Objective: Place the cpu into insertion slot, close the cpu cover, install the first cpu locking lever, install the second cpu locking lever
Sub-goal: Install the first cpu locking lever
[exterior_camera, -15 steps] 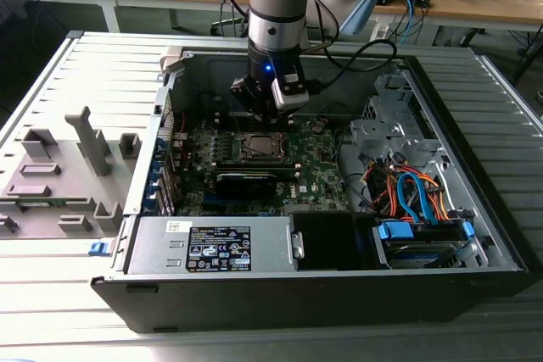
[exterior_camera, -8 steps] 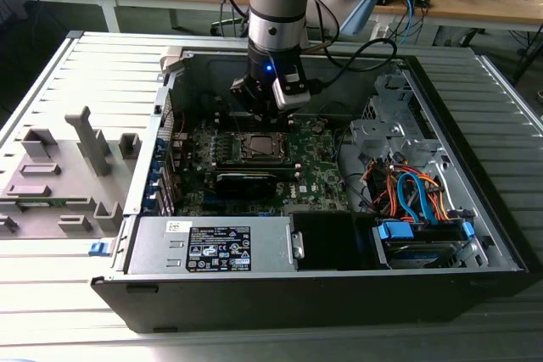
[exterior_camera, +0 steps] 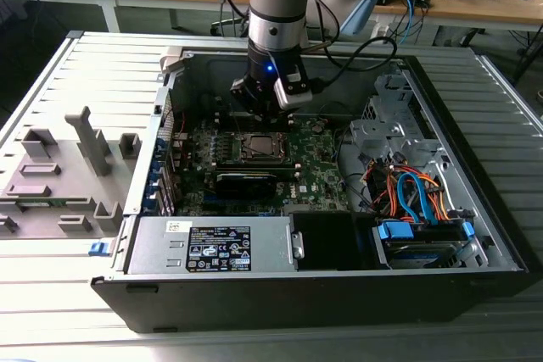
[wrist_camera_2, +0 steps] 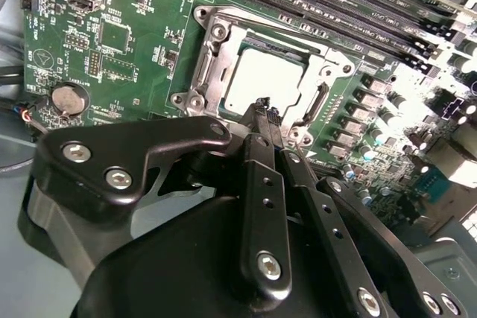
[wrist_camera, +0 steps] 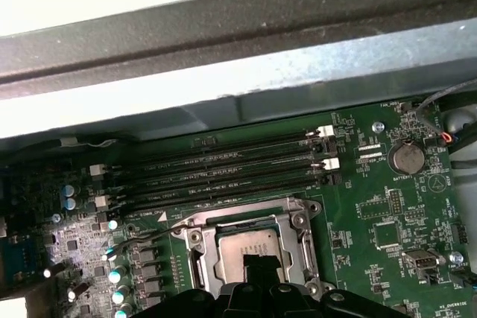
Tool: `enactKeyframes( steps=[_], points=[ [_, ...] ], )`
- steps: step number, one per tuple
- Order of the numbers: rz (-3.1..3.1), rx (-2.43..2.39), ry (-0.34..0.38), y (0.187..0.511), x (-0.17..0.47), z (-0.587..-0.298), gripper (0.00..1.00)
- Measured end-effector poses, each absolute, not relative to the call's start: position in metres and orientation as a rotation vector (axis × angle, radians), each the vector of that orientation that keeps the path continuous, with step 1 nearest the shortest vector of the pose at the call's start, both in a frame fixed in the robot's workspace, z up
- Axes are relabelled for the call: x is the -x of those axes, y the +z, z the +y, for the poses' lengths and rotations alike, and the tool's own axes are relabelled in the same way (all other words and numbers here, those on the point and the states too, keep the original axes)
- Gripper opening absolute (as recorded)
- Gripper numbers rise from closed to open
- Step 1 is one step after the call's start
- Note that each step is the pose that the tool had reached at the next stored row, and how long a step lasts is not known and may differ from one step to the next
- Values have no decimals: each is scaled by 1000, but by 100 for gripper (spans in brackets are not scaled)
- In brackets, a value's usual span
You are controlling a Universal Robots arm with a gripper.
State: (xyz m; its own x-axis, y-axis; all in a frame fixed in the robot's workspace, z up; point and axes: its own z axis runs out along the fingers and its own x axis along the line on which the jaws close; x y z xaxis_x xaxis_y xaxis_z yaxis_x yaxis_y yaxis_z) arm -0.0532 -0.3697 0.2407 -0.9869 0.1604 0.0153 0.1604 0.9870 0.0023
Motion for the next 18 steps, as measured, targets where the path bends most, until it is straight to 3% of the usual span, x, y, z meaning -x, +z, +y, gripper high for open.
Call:
enactKeyframes(
  steps=[18],
  points=[
    [-3122, 155, -8, 241, 53, -370, 11]
  ],
)
